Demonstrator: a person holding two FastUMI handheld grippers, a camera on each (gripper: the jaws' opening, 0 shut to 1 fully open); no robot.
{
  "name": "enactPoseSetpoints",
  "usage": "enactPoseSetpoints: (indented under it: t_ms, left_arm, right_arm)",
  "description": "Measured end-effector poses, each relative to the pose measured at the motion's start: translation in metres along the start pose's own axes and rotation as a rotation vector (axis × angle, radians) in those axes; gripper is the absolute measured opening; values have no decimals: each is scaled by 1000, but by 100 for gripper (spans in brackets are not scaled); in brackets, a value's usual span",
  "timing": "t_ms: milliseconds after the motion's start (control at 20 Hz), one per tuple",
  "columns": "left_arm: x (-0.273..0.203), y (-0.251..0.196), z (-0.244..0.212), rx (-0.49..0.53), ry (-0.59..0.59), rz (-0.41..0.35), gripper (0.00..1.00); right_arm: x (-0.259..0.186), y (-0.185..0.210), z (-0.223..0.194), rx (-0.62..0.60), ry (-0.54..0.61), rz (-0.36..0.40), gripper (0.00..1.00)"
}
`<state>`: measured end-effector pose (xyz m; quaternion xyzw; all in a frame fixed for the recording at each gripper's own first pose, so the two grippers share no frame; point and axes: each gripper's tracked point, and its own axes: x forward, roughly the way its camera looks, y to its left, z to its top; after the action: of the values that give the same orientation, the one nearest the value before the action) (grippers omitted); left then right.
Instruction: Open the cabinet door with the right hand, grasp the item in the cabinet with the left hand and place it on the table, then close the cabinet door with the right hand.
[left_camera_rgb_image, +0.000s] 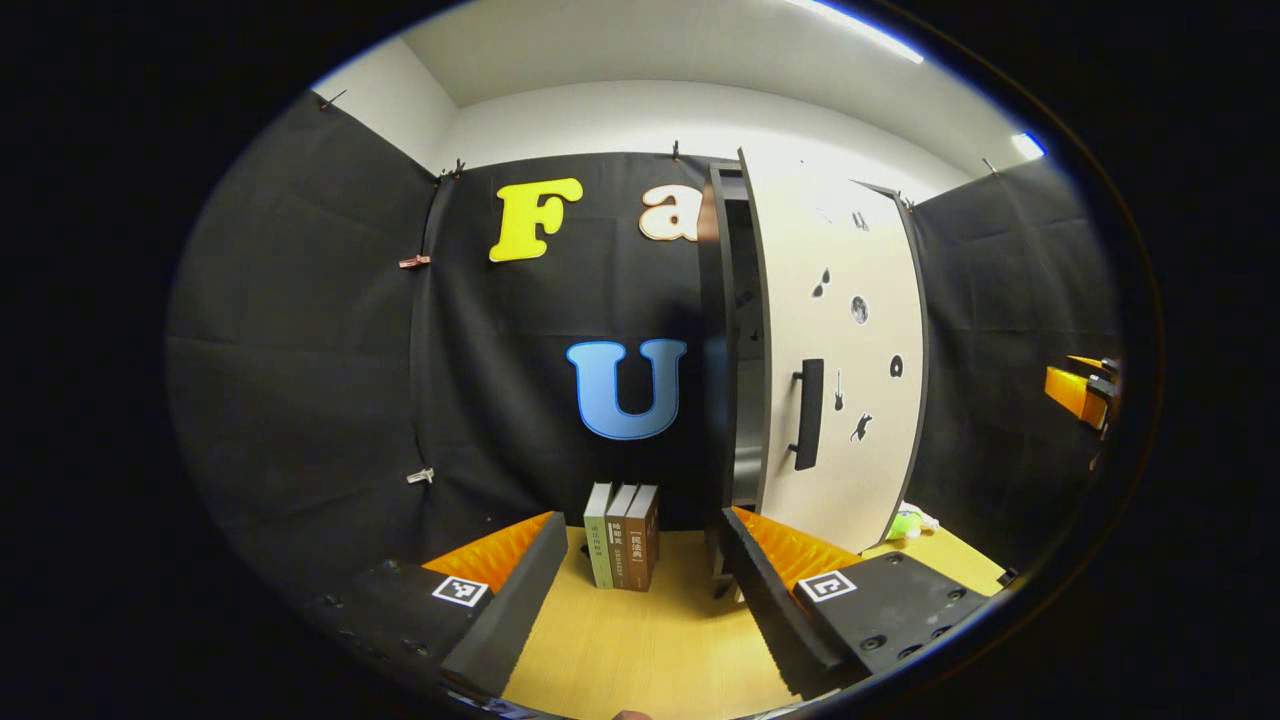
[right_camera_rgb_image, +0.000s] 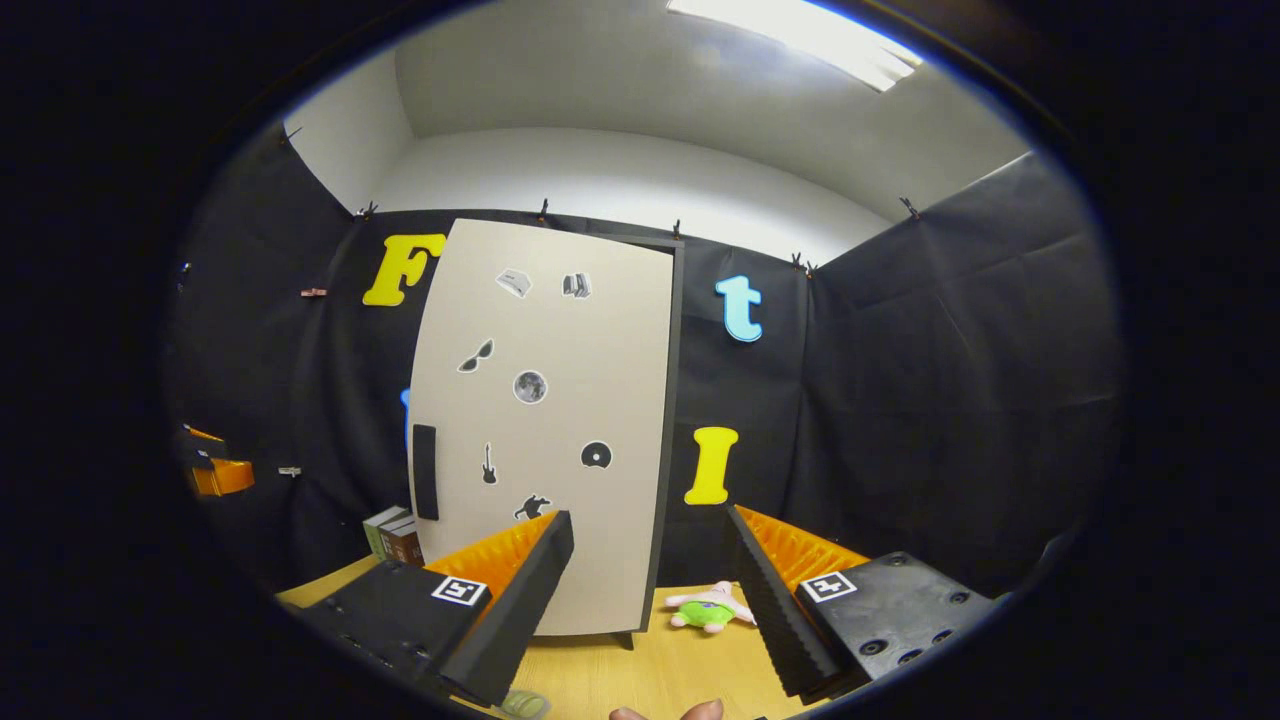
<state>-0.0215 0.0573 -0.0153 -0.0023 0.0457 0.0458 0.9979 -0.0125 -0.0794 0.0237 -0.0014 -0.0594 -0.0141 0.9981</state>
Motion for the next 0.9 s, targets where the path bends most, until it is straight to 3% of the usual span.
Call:
enactPoseSetpoints:
  t_ms: [900]
  left_arm:
    - [1,-6,2,10,-1,1,96]
  right_arm:
    - [4,-6,1,4,12,4,98]
